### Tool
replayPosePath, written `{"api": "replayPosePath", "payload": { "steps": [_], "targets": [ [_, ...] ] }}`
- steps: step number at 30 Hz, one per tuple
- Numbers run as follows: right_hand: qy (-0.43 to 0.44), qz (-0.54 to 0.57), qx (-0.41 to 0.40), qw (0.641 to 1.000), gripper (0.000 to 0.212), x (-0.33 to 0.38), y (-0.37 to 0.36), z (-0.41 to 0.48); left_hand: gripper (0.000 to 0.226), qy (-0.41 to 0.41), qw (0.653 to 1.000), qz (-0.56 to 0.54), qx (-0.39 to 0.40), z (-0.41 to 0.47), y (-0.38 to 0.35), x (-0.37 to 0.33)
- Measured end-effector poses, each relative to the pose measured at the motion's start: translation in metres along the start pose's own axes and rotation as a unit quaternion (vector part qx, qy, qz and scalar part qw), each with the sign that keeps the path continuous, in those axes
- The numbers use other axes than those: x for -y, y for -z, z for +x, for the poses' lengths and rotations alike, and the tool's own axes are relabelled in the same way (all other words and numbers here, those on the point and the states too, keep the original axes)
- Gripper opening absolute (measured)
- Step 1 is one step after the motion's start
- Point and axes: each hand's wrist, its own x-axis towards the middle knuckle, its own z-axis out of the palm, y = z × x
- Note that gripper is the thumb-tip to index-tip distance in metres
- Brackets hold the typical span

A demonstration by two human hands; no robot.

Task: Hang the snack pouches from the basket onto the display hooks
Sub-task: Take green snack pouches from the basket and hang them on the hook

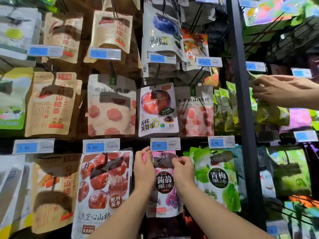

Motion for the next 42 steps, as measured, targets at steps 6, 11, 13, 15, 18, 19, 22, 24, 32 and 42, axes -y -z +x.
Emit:
{"api": "replayPosePath", "payload": {
  "steps": [6,11,13,15,18,19,22,24,32,42],
  "targets": [
    [0.022,0.021,0.007,1.000,0.007,-0.003,0.004,-0.001,0.012,-0.020,1.000,-0.004,-0.009,-0.005,-0.002,-0.005],
    [0.003,0.005,0.027,1.000,0.031,0.001,0.014,-0.003,0.046,-0.060,0.994,0.089,0.005,-0.008,0.004,-0.002],
    [0.015,-0.011,0.027,0.999,0.038,0.000,0.019,-0.009,0.056,-0.095,0.991,0.095,0.004,-0.017,0.009,-0.006],
    [0.032,-0.037,0.028,0.998,0.037,0.001,0.028,-0.018,0.048,-0.129,0.987,0.093,0.007,-0.031,0.015,-0.008],
    [0.027,-0.055,0.037,0.997,0.030,-0.004,0.046,-0.039,0.041,-0.162,0.982,0.100,-0.001,-0.064,0.028,-0.003],
    [0.028,-0.060,0.040,0.997,0.029,-0.007,0.052,-0.048,0.039,-0.169,0.981,0.100,-0.006,-0.077,0.033,0.002],
    [0.029,-0.094,0.042,0.994,0.019,-0.023,0.072,-0.074,0.033,-0.170,0.980,0.102,-0.005,-0.114,0.048,0.023],
    [0.008,-0.128,0.052,0.990,0.018,-0.038,0.084,-0.093,0.030,-0.136,0.986,0.097,0.003,-0.140,0.056,0.038],
    [-0.078,-0.237,0.045,0.967,0.016,-0.138,0.128,-0.141,0.021,0.095,0.985,0.142,0.013,-0.218,0.085,0.125],
    [-0.136,-0.215,0.028,0.967,0.009,-0.217,0.106,-0.140,0.033,0.183,0.970,0.155,0.031,-0.234,0.065,0.185]
  ]
}}
